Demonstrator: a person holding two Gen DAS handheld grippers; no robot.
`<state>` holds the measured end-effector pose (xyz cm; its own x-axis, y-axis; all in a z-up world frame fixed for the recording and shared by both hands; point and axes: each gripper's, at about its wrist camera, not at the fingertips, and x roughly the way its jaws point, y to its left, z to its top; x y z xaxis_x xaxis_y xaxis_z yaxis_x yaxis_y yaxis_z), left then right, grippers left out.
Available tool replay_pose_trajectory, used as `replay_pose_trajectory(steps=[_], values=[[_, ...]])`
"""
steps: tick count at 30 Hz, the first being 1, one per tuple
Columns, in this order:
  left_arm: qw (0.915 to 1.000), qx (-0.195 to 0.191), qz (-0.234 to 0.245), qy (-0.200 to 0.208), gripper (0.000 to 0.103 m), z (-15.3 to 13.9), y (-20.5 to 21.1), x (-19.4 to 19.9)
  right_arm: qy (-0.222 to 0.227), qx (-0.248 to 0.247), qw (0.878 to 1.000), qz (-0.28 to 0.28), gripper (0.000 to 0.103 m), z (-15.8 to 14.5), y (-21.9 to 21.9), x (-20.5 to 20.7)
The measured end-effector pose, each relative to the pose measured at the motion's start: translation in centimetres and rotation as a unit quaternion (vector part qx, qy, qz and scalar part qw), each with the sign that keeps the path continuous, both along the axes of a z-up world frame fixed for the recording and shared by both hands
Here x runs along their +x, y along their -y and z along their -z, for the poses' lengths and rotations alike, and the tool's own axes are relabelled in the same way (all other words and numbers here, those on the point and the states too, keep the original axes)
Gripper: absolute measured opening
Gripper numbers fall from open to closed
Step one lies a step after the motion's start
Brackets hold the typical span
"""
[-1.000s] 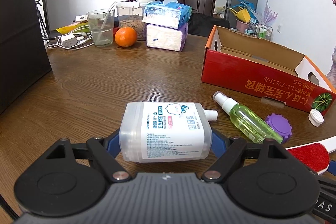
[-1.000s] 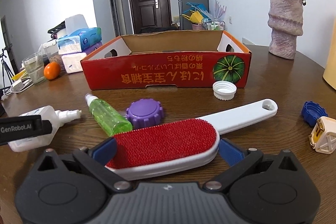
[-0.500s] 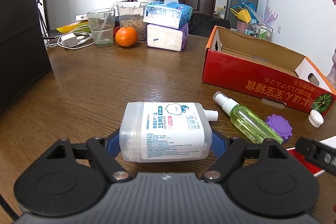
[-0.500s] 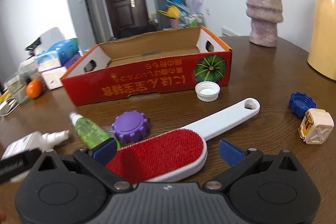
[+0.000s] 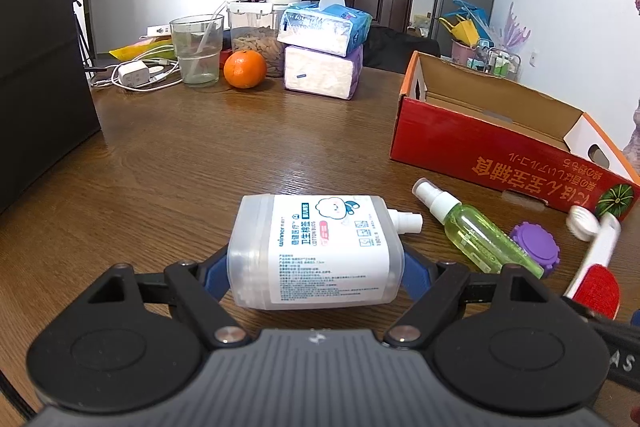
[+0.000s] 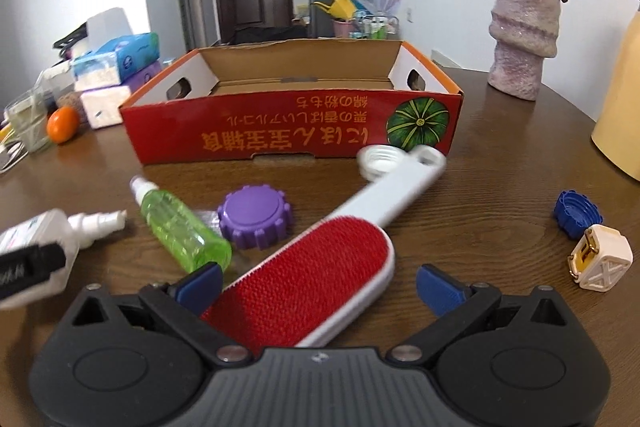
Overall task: Organize rigid objects
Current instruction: 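Grasp the lint brush handle with the right tool while the left tool holds the tub, then carry the tub and lint brush with both tools over the cardboard box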
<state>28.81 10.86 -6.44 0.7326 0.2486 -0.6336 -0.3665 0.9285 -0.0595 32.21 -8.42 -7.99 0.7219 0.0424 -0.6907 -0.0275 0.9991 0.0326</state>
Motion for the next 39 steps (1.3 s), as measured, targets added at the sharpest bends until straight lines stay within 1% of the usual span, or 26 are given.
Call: replay_pose_trajectory(steps=[6,8,12,15,18,19,20,22,23,25,32,39], values=[[1.0000,-0.001,0.001,0.000,0.083,0.0,0.1,-0.1,-0.006,-0.005,1.000,-0.015,0.103,-0.2,1.2,-1.3],[1.0000,0.000,0.003,0.000,0.083,0.0,0.2,-0.1,-0.009,-0.001,1.000,-0.011,0.103,-0.4,1.5,-1.6],[1.0000,0.002,0.003,0.001,0.083,0.0,0.3,-0.2,-0.004,0.026,1.000,-0.003,0.103,-0.6,1.2,-1.4],[1.0000,0.002,0.004,0.000,0.083,0.0,0.3,-0.2,-0.013,0.024,1.000,0.013,0.103,0.2,0.3,-0.4],[1.0000,0.002,0.007,0.000,0.083,0.0,0.3,-0.2,-0.025,0.008,0.999,0.032,0.093,1.3,-0.3,0.6],[1.0000,0.002,0.008,0.001,0.083,0.0,0.3,-0.2,-0.019,0.000,0.999,0.036,0.088,1.5,-0.3,0.5],[1.0000,0.002,0.008,0.001,0.083,0.0,0.4,-0.2,-0.012,-0.006,0.999,0.040,0.086,1.6,-0.3,0.4],[1.0000,0.002,0.009,0.001,0.083,0.0,0.3,-0.2,-0.002,-0.006,0.999,0.032,0.069,1.6,-0.2,0.0],[1.0000,0.002,0.008,0.000,0.083,0.0,0.3,-0.2,0.004,-0.009,1.000,0.030,0.067,1.5,-0.1,-0.3],[1.0000,0.002,0.009,0.001,0.083,0.0,0.3,-0.2,0.010,-0.008,1.000,0.025,0.055,1.5,0.3,-0.9],[0.9999,0.004,0.014,0.007,0.083,-0.1,0.6,-0.6,0.026,-0.008,1.000,0.011,0.055,1.6,2.7,-3.2],[0.9991,0.011,0.032,0.026,0.083,-0.5,1.9,-1.8,0.045,0.013,0.999,0.002,0.055,1.4,4.7,-5.5]])
